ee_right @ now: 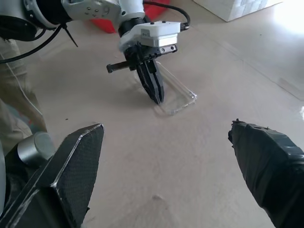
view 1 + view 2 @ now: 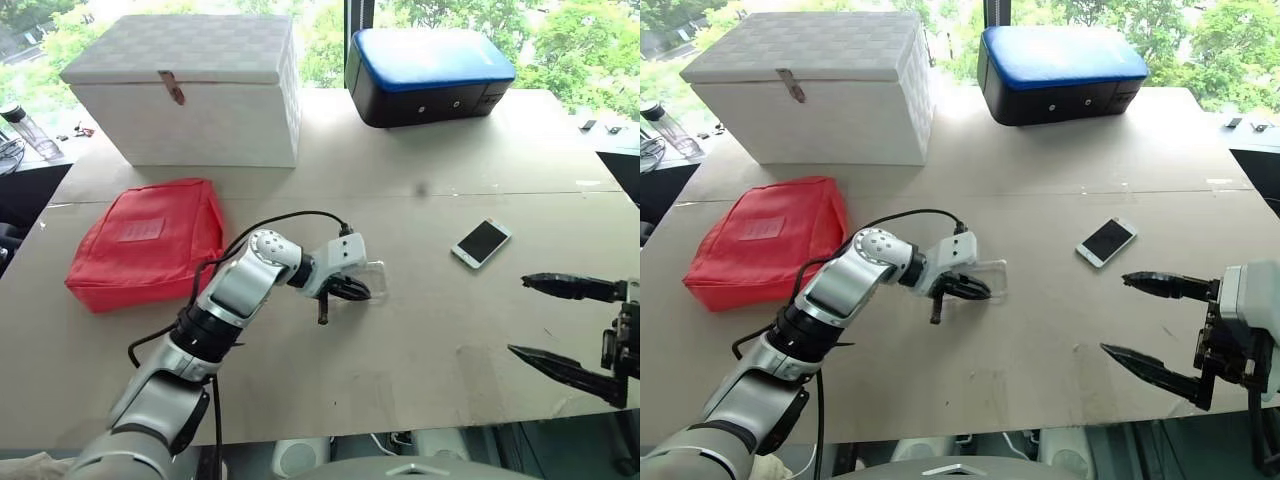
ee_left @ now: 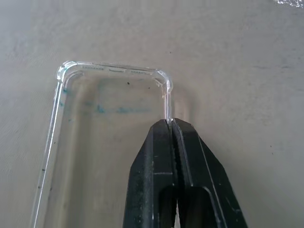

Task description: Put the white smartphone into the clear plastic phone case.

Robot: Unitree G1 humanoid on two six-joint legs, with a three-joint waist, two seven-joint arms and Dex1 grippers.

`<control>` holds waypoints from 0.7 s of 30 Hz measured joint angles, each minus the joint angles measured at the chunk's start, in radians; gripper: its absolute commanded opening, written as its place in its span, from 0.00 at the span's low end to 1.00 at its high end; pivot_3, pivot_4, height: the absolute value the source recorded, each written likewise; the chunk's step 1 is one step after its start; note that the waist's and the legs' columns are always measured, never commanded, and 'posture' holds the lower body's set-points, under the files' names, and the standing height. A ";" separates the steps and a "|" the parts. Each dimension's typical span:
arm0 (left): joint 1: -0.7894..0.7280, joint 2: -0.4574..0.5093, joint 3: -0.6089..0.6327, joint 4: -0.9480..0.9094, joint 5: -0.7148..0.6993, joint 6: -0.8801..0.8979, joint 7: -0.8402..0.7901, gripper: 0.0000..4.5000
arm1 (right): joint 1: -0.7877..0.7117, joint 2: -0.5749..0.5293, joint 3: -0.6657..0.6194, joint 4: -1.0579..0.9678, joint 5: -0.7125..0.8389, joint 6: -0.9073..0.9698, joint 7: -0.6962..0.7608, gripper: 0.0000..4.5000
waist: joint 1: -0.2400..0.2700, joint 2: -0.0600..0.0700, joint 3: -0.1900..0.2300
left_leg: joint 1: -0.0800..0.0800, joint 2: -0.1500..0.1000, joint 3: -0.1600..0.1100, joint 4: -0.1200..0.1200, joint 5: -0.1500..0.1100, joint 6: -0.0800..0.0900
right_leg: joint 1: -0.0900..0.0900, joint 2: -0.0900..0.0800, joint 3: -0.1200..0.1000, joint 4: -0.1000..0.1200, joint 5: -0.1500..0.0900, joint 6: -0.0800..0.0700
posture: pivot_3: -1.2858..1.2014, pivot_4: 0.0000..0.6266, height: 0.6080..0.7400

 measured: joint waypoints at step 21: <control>0.154 0.060 0.502 -0.357 -0.449 0.027 0.156 0.99 | -0.778 0.629 0.633 0.232 -0.391 0.677 -1.323 1.00 | -0.017 0.002 0.000 | -0.001 -0.001 0.001 -0.001 0.005 -0.008 | -0.001 0.000 0.000 0.001 0.002 -0.004 | 0.52 0.24 1.00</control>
